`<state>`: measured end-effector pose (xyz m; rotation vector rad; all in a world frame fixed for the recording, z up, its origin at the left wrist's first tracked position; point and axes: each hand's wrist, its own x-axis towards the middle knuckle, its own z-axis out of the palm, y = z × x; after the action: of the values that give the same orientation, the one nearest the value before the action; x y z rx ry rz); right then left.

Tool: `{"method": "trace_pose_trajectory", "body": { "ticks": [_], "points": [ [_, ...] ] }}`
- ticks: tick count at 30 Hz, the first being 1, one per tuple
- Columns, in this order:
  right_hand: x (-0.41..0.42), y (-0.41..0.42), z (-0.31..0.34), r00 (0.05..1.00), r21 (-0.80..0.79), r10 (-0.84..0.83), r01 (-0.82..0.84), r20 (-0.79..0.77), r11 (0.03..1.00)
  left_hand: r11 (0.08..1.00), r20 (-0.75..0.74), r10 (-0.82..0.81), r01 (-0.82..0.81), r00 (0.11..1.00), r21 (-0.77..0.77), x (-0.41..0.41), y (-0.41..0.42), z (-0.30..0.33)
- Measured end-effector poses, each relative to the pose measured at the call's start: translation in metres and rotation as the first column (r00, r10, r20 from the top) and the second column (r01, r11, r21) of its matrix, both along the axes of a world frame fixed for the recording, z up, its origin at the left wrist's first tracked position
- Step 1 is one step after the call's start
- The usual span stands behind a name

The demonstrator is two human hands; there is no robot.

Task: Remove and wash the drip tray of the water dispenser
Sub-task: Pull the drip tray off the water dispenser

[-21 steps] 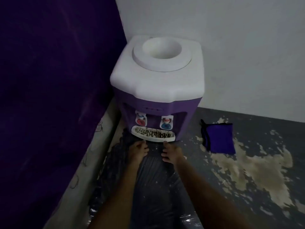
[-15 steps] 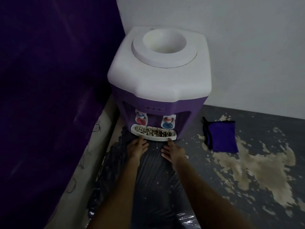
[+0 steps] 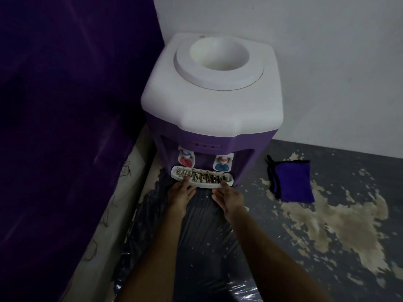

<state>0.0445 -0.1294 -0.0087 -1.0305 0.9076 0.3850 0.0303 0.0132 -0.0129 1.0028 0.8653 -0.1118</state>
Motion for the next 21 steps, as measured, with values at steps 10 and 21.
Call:
{"method": "trace_pose_trajectory", "body": {
  "ticks": [10,21],
  "points": [
    [-0.025,-0.006,0.016,0.995,0.013,0.065,-0.066,0.069,0.998,0.999,0.044,0.011,-0.009,0.999,-0.035,-0.03,0.005,0.017],
    [-0.059,-0.026,0.068,0.921,0.046,0.3,-0.32,0.251,0.946,0.988,0.169,0.158,-0.156,0.973,-0.023,-0.096,-0.012,0.072]
  ]
}}
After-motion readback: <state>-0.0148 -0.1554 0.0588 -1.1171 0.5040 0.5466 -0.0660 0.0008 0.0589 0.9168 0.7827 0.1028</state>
